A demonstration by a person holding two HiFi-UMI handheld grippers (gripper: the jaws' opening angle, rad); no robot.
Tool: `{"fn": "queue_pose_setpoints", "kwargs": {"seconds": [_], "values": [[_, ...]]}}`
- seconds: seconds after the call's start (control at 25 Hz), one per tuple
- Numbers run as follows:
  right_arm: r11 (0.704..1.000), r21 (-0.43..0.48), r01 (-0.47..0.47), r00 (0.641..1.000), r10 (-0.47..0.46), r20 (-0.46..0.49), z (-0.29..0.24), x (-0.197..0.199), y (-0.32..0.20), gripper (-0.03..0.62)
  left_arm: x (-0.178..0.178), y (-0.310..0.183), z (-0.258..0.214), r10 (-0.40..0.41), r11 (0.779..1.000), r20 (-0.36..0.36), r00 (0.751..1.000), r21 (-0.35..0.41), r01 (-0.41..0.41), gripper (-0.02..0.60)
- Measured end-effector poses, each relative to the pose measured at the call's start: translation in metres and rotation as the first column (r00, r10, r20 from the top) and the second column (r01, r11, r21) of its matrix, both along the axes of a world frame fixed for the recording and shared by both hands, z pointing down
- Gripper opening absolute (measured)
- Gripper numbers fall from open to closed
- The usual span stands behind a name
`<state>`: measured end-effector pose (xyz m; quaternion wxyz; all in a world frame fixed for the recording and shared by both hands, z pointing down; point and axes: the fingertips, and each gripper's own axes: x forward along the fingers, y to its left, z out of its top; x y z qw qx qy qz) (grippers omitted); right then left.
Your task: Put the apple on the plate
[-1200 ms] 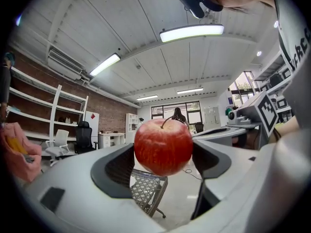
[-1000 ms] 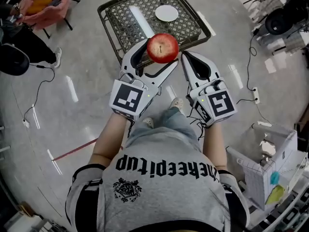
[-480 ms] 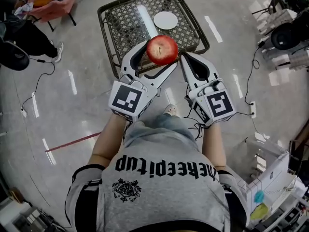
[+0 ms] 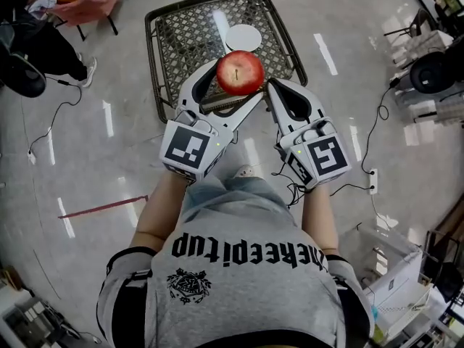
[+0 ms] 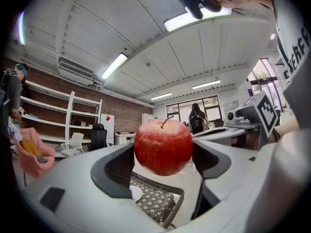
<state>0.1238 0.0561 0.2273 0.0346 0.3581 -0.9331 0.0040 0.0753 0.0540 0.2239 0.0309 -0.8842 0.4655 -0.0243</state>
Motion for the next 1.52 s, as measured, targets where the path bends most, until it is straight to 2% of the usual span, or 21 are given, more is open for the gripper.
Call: {"fn": "queue_pose_setpoints", "kwargs": {"seconds": [0.24,0.52,0.96,1.04,1.28,1.52], "values": [[1.0,0.0,0.008,1.0,-0.008,0.022,-0.006,-0.005,-0.008,0.028,-0.001,-0.007,-0.001,0.006,1.0,0.026,1.0,-0.007,-0.006,0.41],[0.999,-0.025,-0.03,0.999,0.031,0.03,-0.004,-0.022,-0.032,0.028,-0.019,-0.031,-0.003,0.028,0.999,0.023,0.999,-0.015,-0.028,0.41],[0.994,-0.039,-0.102,0.994,0.103,0.028,0.0,-0.05,-0.067,0.026,-0.046,-0.069,0.001,0.1,0.995,0.034,0.994,-0.033,-0.099,0.41],[0.992,-0.045,-0.115,0.993,0.117,0.028,0.002,-0.058,-0.075,0.026,-0.054,-0.077,0.004,0.112,0.992,0.031,0.993,-0.053,-0.111,0.41],[0.986,-0.061,-0.158,0.987,0.16,0.023,0.008,-0.081,-0.099,0.026,-0.074,-0.104,0.01,0.162,0.986,0.034,0.986,-0.049,-0.161,0.41],[0.975,-0.07,-0.209,0.978,0.21,0.016,0.014,-0.088,-0.117,0.026,-0.082,-0.126,0.016,0.209,0.977,0.025,0.977,-0.057,-0.208,0.41]]}}
